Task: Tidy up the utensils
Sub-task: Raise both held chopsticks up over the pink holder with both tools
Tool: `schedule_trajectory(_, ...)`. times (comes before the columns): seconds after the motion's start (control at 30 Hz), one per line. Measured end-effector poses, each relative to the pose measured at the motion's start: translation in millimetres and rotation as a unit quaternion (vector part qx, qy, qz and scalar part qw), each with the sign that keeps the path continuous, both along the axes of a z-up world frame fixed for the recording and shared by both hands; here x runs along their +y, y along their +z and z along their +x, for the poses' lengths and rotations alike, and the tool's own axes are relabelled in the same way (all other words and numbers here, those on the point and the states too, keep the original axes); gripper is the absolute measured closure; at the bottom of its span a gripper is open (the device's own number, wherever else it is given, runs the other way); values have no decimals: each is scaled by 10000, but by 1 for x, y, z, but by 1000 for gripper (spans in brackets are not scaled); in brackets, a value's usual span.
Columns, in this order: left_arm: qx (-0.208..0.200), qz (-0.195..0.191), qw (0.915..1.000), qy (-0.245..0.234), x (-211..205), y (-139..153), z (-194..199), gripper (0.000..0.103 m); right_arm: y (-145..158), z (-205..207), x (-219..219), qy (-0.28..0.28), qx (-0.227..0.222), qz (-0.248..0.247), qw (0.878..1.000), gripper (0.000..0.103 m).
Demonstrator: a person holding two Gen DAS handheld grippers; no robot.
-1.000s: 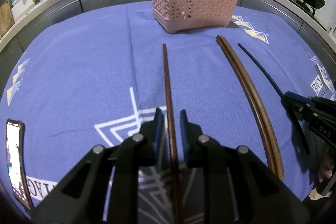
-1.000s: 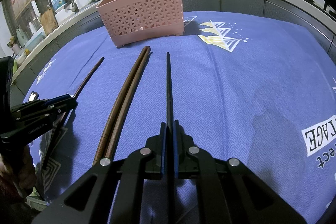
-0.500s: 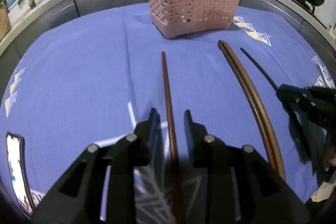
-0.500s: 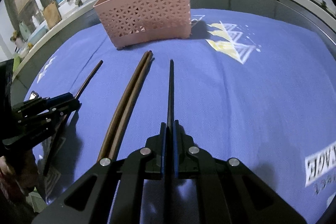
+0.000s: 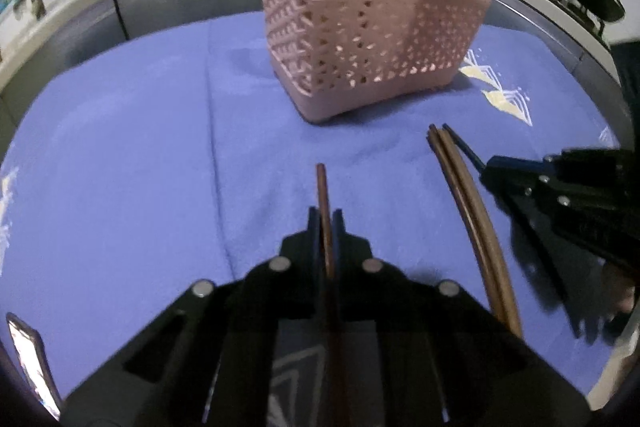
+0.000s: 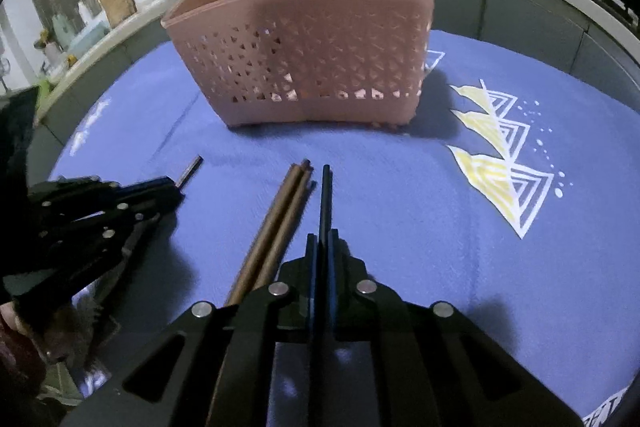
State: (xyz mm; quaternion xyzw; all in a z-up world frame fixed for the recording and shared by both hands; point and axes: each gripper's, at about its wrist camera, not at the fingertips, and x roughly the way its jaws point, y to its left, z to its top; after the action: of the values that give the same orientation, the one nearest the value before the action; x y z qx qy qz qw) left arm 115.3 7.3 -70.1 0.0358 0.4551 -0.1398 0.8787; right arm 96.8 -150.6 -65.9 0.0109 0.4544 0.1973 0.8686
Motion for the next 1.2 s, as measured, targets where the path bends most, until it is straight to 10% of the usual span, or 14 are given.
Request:
schedule_trajectory(0.43, -1424, -923, 9855, 80, 49, 115, -58, 98, 101, -66, -43, -320, -1918, 1018, 9756, 98)
schedule_trajectory(0.83, -1761, -1099, 9782, 110, 55, 157, -56, 98, 127, -68, -39, -308, -2240, 1089, 9680, 98)
schedule_trajectory(1.2, -2742, -1433, 9509, -60, 45, 287, -15, 98, 241, -9, -30, -106, -3065, 1565, 9388, 98)
